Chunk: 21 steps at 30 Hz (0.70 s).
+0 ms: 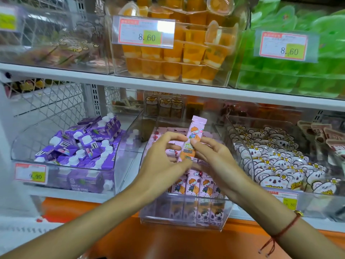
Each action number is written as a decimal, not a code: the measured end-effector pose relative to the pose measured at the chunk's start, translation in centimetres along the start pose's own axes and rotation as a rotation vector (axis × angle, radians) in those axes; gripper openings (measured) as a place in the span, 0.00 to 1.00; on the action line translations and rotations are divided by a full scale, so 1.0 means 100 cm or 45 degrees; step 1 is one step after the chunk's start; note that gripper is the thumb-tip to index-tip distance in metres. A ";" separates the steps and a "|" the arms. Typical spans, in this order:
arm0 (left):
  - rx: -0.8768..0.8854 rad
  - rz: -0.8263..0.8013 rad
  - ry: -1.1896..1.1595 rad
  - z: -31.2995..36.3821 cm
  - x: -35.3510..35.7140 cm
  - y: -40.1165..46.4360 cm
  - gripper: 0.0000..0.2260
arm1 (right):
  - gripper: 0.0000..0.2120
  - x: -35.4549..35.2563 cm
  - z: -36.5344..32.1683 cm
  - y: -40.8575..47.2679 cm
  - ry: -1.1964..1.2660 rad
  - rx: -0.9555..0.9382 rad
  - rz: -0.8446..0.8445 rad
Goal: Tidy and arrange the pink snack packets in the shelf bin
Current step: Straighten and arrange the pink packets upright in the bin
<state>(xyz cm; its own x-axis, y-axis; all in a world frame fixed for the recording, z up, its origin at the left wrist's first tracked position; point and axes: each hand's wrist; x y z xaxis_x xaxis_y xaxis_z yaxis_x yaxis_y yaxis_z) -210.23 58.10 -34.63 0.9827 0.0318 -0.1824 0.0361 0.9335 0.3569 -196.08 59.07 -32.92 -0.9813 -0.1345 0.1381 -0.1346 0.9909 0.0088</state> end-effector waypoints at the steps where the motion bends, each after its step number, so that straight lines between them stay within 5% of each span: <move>1: 0.013 0.008 0.037 -0.001 0.001 0.000 0.19 | 0.16 0.000 0.000 0.000 0.011 -0.010 0.007; 7: 0.174 -0.001 0.141 -0.001 0.002 0.000 0.13 | 0.16 -0.003 0.001 0.002 0.008 -0.085 0.063; 12: 0.245 -0.024 0.158 -0.001 0.000 0.003 0.11 | 0.12 -0.006 -0.002 0.003 0.050 -0.147 -0.141; 21: 0.208 0.055 0.260 -0.008 0.000 0.002 0.16 | 0.13 0.000 0.005 -0.001 -0.171 -0.333 0.171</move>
<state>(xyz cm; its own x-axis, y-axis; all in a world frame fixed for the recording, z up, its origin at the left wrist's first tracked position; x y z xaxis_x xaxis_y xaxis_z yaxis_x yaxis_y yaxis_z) -210.36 58.60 -35.28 0.9275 0.1571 -0.3393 0.0404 0.8601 0.5085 -196.15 58.95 -33.37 -0.9996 0.0146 0.0238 0.0202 0.9664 0.2562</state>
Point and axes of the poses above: each hand's wrist, its own y-axis towards the middle knuckle, its own x-axis out of the palm, z = x × y, and after that the axes turned 1 degree about x, right-handed
